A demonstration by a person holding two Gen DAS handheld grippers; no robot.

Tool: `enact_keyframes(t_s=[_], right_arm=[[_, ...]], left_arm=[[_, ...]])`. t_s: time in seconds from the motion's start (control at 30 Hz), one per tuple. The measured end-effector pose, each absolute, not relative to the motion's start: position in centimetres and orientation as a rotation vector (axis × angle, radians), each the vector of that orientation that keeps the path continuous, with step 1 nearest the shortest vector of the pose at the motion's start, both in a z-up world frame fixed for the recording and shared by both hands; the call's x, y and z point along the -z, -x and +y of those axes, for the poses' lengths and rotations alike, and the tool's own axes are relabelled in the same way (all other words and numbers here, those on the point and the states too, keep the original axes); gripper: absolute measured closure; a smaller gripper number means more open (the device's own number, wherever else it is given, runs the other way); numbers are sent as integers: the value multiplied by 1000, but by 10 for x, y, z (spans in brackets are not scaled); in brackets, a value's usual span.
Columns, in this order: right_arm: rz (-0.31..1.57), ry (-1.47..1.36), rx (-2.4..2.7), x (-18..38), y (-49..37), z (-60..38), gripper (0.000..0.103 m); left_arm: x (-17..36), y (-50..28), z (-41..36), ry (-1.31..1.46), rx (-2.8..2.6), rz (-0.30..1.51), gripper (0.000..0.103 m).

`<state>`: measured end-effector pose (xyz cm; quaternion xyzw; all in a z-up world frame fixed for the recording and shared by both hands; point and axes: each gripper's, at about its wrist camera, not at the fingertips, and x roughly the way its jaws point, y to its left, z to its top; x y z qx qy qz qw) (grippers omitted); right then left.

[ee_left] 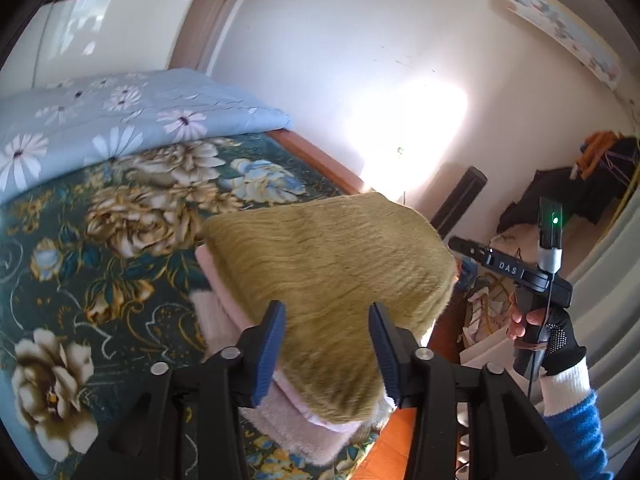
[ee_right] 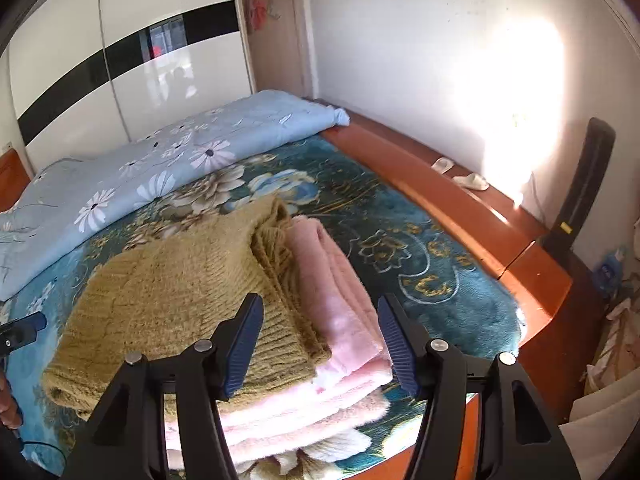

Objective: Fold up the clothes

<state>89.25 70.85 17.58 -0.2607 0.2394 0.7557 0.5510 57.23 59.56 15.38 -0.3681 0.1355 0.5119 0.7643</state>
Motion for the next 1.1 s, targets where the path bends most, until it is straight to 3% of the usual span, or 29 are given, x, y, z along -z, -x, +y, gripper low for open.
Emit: enact_keyframes(t_s=[0.3,0.47,0.6,0.67,0.73,0.9,1.0,1.1], right_arm=[[484,709,-1927,-138,-840,659,38],[475,633,-1895,-133,-843,634,38],[441,513,-1918,-143,-842,588,38],[444,463,-1927,-143,-839,564,35],[462,426,-1926,-138,-834,546,26],[530,411,-1912,-126,-818,514,23],[514,401,-1870,-129,-812,495,2],[524,371,-1817,-130,-813,470,0]], left_arm=[[-107,-619,598,800,-1080,484,50],[-124,-620,575,750,-1107,466,49],[-137,-616,548,703,-1128,439,41],[-136,-614,534,700,-1141,431,35],[-132,-612,520,702,-1141,428,21],[-124,-610,480,682,-1181,445,0],[-128,-605,454,646,-1216,400,0],[-131,-599,433,626,-1252,371,0]])
